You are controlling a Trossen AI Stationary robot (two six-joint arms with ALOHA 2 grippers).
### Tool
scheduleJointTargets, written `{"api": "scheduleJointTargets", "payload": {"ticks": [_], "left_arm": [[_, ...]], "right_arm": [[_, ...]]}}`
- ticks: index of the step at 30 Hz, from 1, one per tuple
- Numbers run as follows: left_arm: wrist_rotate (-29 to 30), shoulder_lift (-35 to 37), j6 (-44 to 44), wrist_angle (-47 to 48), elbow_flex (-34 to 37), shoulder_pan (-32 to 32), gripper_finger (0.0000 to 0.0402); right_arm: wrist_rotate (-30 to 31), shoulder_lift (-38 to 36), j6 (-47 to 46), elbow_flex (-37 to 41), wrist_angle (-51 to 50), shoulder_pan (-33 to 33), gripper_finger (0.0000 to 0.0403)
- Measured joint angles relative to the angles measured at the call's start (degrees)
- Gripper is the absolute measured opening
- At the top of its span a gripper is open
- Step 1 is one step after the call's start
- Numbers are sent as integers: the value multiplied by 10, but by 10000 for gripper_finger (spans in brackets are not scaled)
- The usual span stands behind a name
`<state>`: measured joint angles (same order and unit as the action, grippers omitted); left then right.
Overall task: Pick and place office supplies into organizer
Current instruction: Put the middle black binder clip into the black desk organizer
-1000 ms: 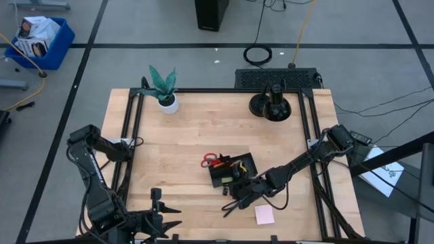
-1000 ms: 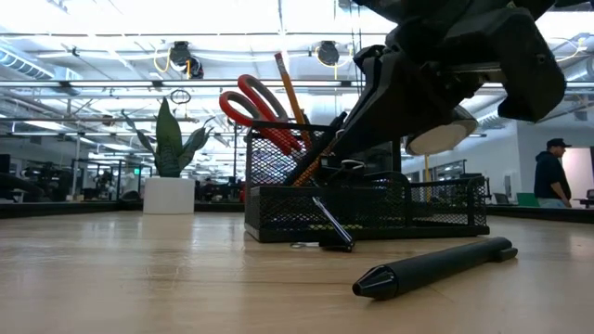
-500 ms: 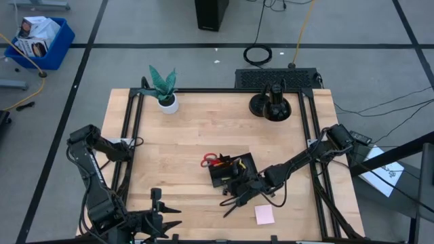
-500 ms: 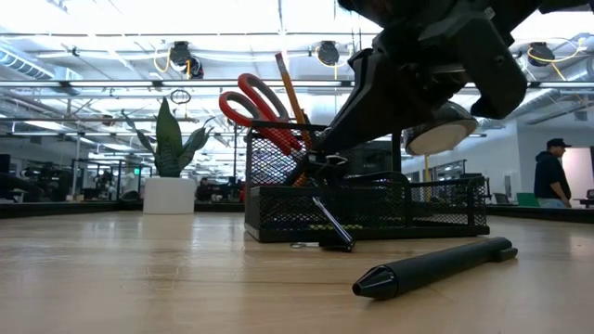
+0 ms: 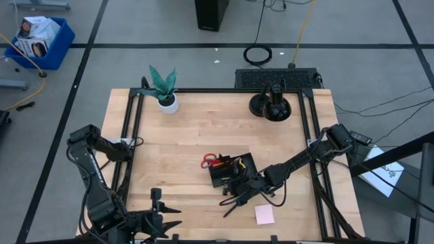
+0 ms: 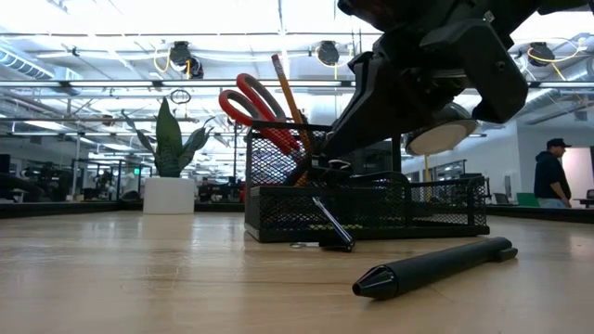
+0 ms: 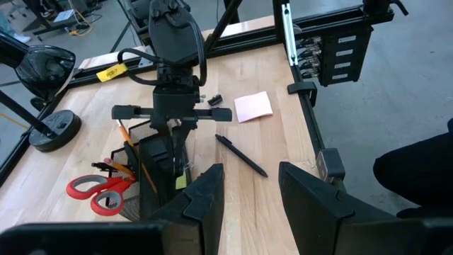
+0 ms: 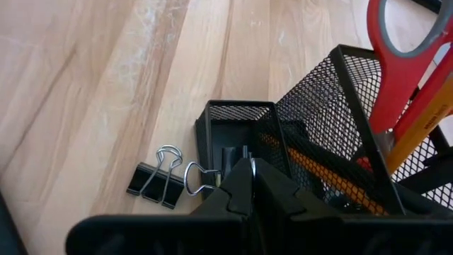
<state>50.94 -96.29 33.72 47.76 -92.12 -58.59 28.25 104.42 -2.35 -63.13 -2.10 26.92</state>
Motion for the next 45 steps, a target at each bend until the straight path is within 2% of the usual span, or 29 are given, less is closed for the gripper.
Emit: {"api": "scheduleJointTargets", "payload": {"ticks": [21,45], "left_arm": [[0,0,0,0,0,0,141],[0,0,1,0,0,0,141]], "right_arm": [[-29,0,-16,0,-27,-18,0],[-31,0,-26,0,-31,-18,9]]}}
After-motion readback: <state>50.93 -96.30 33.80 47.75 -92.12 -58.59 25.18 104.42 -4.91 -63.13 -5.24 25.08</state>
